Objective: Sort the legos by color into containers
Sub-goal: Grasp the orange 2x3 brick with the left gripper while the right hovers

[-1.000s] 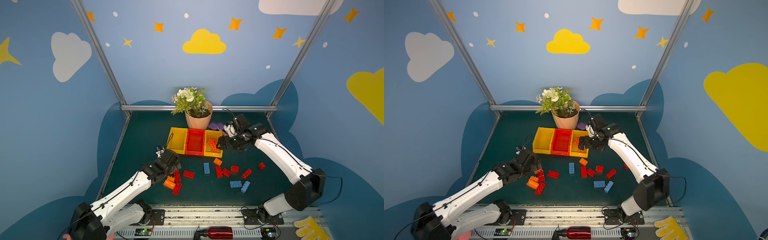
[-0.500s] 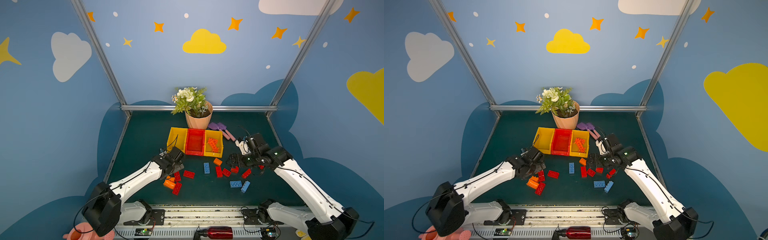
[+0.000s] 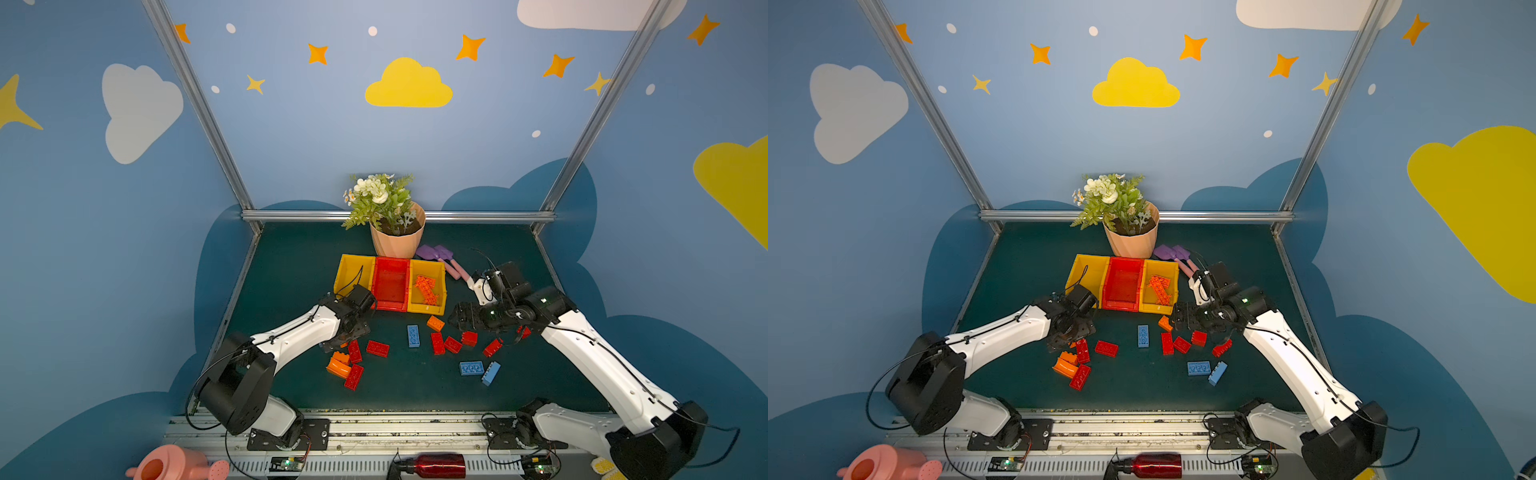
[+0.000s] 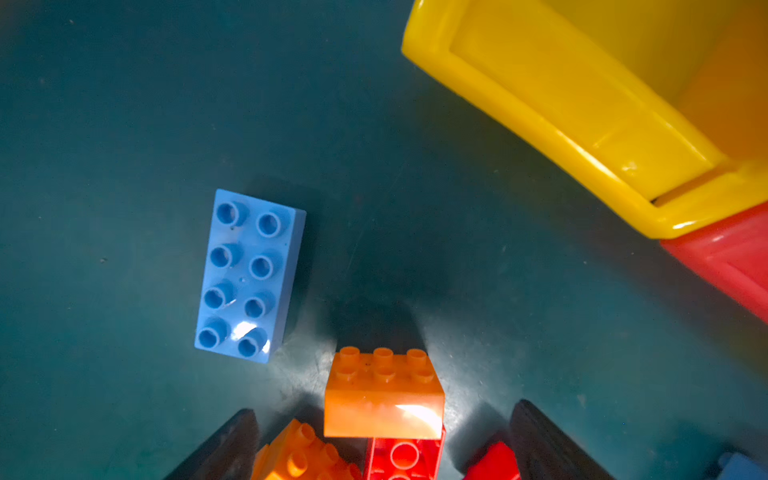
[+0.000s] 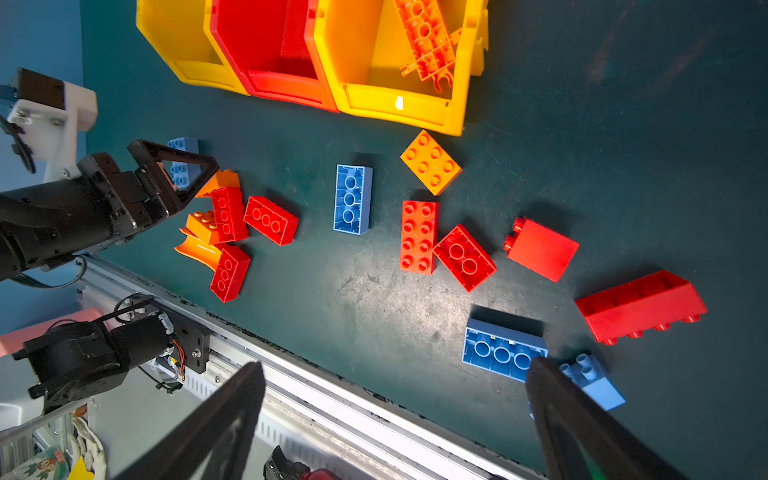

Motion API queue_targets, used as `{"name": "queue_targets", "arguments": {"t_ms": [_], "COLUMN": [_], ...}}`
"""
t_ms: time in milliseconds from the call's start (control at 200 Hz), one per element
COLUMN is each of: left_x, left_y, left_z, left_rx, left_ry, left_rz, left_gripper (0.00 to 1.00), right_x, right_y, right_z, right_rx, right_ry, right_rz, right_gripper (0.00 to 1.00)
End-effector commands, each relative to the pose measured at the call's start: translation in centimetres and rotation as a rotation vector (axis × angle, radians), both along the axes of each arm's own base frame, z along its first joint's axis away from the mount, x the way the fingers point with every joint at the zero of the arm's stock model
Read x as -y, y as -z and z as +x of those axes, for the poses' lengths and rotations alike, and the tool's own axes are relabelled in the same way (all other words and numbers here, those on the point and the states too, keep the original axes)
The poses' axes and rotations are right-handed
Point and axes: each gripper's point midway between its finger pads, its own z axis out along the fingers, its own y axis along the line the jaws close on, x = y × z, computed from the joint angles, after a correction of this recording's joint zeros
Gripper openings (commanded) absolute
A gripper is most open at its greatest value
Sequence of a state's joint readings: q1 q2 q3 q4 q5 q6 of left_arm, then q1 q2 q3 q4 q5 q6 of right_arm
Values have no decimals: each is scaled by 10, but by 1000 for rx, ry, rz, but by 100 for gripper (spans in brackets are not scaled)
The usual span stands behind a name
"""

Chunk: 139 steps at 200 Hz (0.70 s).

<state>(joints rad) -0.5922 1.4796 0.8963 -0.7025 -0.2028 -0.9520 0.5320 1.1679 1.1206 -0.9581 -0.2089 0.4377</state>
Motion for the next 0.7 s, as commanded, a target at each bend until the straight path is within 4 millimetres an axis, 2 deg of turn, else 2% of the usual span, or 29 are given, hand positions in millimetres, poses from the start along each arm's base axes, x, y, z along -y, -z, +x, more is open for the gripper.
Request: {"name": "queue_targets", "arguments": {"t_ms": [0, 100, 385, 691], "left_x": [-4, -3, -1, 0], "left_y": [8, 12, 28, 38], "left_z": [-2, -1, -3, -5], "left_rx": [-19, -25, -65, -84], "left_ry": [2, 7, 21, 15], "left_rz": [-9, -14, -5, -12], "left_gripper": [92, 90, 75, 72], "right_x": [-6, -8, -6, -4], "right_y": [-6, -3, 2, 6], "right_z": [8, 11, 14, 11], "right_rx": [17, 4, -8, -24], "right_ry": [-3, -5, -5, -6], "right_rz": [12, 0, -26, -39], "right_gripper": [96, 96, 96, 96]}}
